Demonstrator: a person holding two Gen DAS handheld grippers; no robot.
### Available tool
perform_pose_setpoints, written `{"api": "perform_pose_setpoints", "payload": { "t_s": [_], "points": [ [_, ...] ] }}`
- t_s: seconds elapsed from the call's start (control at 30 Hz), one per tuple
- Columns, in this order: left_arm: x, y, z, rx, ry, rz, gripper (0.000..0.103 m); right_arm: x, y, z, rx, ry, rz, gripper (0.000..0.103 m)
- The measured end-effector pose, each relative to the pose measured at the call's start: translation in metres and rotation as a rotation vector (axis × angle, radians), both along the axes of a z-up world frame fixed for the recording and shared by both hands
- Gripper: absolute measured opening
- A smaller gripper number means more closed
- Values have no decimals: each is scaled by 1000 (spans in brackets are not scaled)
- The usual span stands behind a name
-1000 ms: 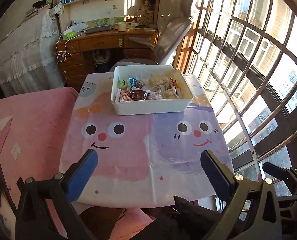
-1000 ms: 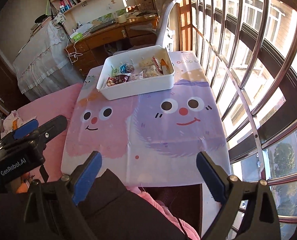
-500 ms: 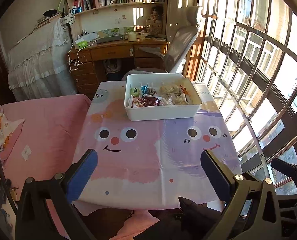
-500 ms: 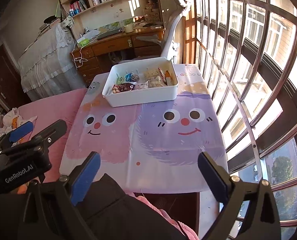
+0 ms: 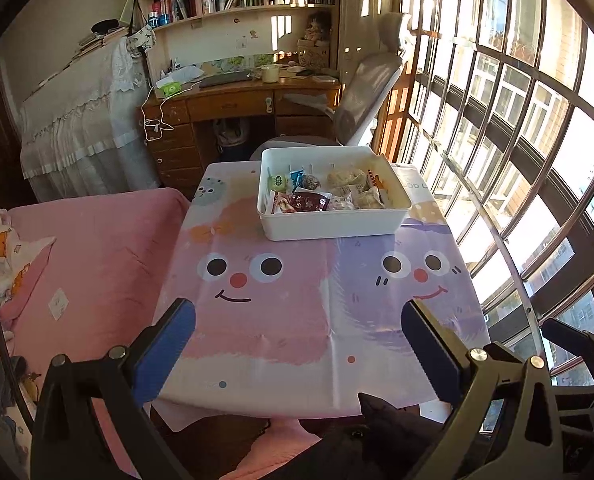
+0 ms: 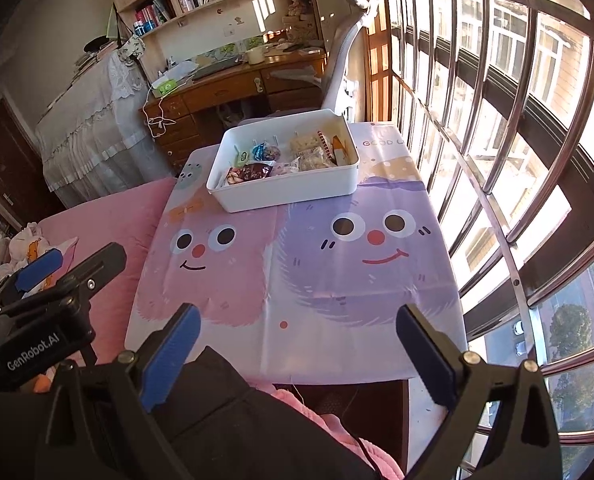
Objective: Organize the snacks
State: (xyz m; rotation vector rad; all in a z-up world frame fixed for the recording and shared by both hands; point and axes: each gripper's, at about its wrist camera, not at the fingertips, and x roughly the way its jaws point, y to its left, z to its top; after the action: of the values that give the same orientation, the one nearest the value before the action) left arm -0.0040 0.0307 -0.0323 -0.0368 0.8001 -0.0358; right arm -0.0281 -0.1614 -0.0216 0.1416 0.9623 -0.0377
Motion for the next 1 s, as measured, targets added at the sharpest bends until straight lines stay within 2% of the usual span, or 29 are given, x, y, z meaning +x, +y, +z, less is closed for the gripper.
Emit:
{"api": "perform_pose_setpoints", "payload": {
  "t_s": [1.0],
  "points": [
    [3,-2,-5,2,27,14,102,8,-10,-9,5,44,14,99]
  ]
}}
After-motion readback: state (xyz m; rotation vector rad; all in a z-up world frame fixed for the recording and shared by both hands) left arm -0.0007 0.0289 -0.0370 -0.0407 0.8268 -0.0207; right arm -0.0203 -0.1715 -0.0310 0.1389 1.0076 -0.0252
